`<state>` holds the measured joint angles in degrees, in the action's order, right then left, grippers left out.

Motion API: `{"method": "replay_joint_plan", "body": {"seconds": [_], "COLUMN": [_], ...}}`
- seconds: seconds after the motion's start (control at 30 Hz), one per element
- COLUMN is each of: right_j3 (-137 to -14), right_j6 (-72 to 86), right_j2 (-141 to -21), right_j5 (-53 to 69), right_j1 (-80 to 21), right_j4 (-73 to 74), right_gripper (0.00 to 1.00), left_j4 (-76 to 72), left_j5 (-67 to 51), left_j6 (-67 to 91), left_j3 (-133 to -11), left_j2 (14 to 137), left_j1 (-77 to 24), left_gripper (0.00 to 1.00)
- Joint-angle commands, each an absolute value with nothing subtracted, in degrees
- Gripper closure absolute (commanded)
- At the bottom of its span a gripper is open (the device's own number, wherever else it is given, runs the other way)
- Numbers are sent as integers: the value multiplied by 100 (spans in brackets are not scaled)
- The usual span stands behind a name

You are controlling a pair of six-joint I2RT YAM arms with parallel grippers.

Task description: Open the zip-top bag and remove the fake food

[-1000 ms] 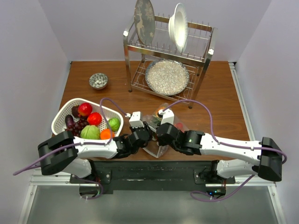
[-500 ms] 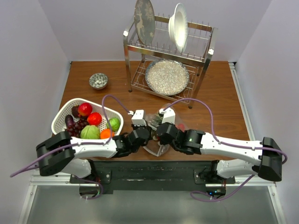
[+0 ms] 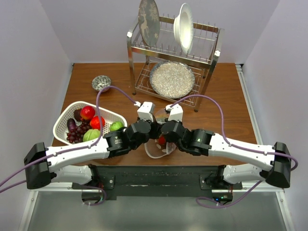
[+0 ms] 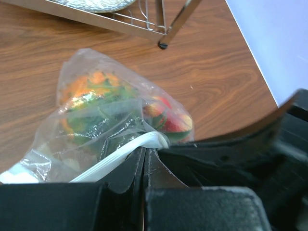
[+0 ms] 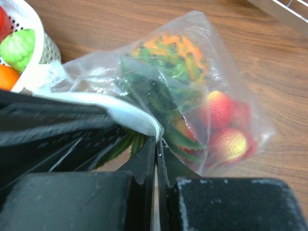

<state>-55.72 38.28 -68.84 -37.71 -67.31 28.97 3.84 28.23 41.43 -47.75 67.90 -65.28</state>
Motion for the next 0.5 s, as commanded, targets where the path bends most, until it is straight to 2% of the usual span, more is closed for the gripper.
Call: {"method": "replay_joint_plan", "body": {"seconds": [0.0, 0.17, 0.47], "right_j3": [-5774, -5915, -6196], "right_j6": [3648, 3569, 3428], "right_j2": [-6671, -6733, -6987], "right_j5": [-3868, -3621, -3437], "right_j1": [-6444, -6188, -5950], "right_j4": [2909, 2848, 2830], "right_gripper": [100, 100, 100], "left_j4": [641, 1062, 1283], "left_j5": [2251, 1916, 1636], "left_j6": [3877, 3709, 3718], "left_j3": [-5369, -5493, -4931], "left_j2": [6644, 6732, 6319], "left_j1": [-6521, -6530, -6530], "left_gripper": [100, 100, 100]}}
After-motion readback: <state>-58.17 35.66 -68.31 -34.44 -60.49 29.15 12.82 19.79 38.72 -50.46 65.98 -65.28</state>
